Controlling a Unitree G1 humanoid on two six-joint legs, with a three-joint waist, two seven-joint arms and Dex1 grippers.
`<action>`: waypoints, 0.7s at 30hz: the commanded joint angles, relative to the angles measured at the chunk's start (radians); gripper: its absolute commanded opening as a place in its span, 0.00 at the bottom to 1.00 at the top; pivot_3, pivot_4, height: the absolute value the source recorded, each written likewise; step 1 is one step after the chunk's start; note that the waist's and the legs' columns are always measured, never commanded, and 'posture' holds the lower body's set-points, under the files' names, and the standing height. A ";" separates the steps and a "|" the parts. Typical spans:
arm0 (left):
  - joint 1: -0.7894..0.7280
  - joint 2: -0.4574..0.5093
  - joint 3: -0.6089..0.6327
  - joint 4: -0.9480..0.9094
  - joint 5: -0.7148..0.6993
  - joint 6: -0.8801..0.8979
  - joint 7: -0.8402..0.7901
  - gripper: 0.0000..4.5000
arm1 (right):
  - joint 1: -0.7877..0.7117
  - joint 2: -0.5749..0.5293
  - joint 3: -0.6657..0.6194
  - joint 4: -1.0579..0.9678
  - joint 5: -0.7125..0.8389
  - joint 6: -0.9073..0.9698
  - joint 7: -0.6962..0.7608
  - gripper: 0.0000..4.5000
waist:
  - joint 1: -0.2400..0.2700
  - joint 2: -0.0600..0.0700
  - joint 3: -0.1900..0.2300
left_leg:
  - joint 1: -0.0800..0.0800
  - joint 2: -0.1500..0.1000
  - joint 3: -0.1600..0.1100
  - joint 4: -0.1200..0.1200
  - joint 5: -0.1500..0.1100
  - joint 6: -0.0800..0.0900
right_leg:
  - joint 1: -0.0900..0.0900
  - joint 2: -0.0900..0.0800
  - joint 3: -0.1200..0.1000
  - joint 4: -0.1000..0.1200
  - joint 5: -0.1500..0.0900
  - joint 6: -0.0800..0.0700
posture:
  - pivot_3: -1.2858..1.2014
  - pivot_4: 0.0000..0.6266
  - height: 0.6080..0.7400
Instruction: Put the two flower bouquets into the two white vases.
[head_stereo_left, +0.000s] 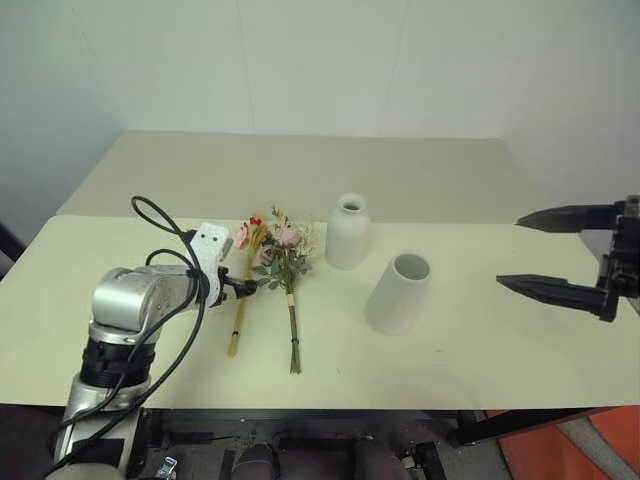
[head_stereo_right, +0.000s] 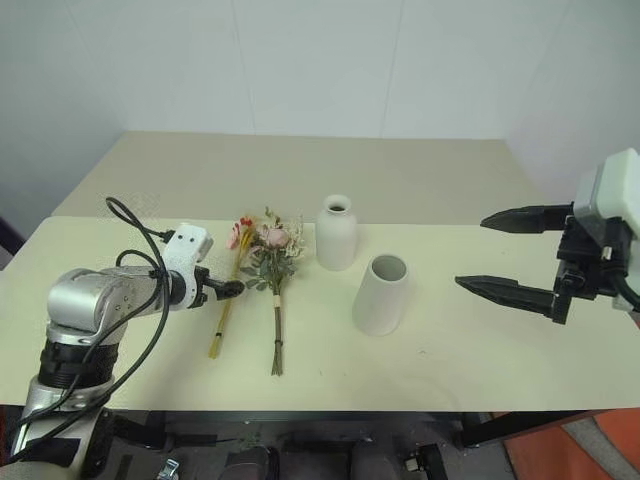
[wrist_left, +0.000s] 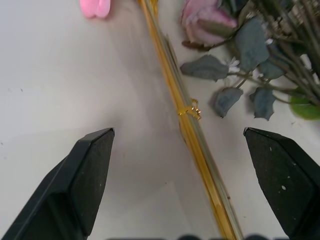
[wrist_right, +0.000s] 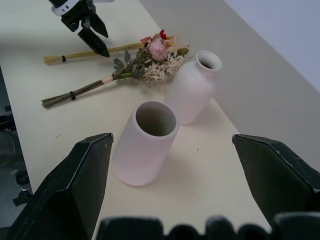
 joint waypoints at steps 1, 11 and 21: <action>-0.046 -0.023 -0.019 0.070 0.025 -0.022 0.002 1.00 | -0.018 -0.019 -0.009 0.002 0.003 -0.014 -0.002 1.00 | 0.001 0.000 0.000 | 0.000 0.000 0.000 0.000 0.000 0.000 | 0.000 0.000 0.000 0.000 0.000 0.000 | 0.52 0.24 1.00; -0.115 -0.075 -0.042 0.173 0.061 -0.022 0.011 0.36 | 0.009 -0.031 -0.074 -0.016 0.039 0.016 0.067 1.00 | 0.005 0.000 0.000 | -0.001 -0.001 -0.001 0.000 0.000 0.000 | 0.000 0.000 0.000 0.000 0.000 0.000 | 0.52 0.24 1.00; -0.103 -0.104 -0.001 0.170 0.114 -0.119 0.050 0.01 | 0.063 -0.016 -0.102 -0.015 0.012 -0.004 0.075 1.00 | 0.005 0.000 0.000 | 0.000 -0.002 -0.002 0.000 0.000 0.000 | 0.000 -0.001 0.000 0.000 0.000 0.001 | 0.52 0.24 1.00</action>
